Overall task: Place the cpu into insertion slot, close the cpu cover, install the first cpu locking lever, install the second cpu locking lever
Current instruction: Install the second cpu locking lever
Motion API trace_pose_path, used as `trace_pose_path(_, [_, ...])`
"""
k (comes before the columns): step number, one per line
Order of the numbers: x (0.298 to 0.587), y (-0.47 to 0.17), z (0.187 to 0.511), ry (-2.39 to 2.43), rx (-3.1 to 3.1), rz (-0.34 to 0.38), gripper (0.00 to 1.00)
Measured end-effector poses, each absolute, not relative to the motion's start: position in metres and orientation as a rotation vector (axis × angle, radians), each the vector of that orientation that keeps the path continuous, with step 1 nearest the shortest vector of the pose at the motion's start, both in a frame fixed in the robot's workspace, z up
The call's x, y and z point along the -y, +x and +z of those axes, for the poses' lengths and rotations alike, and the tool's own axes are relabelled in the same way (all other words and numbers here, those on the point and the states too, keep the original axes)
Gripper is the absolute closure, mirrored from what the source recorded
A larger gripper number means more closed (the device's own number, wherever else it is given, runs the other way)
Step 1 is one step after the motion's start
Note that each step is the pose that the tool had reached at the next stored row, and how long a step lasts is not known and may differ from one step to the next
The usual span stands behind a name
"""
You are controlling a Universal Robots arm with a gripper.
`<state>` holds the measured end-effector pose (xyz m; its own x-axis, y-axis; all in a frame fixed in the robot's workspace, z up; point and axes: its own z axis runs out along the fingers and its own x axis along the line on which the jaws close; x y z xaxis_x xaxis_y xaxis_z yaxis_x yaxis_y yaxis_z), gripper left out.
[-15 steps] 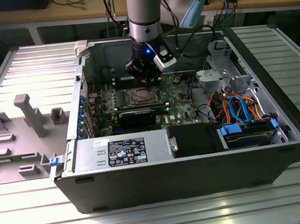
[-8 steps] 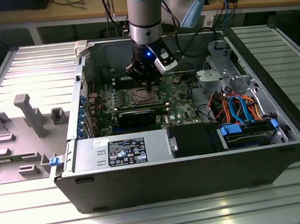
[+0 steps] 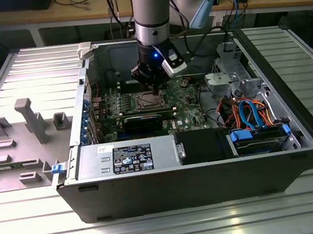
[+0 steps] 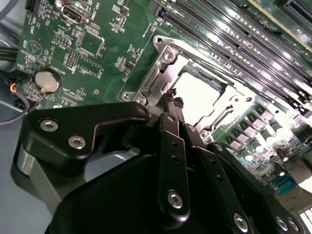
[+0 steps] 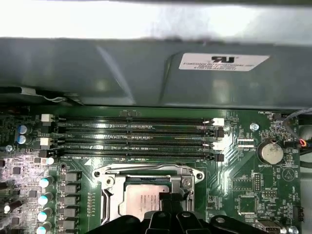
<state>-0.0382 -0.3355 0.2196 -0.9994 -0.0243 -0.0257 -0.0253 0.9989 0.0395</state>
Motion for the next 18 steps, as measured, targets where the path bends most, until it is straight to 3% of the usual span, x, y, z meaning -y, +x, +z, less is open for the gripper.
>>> trace_pose_path(5, [0.3355, -0.0382, 0.2274, -0.040, -3.116, -0.049, 0.89])
trace_pose_path(18, [0.3409, -0.0382, 0.2273, -0.040, -3.116, -0.058, 0.89])
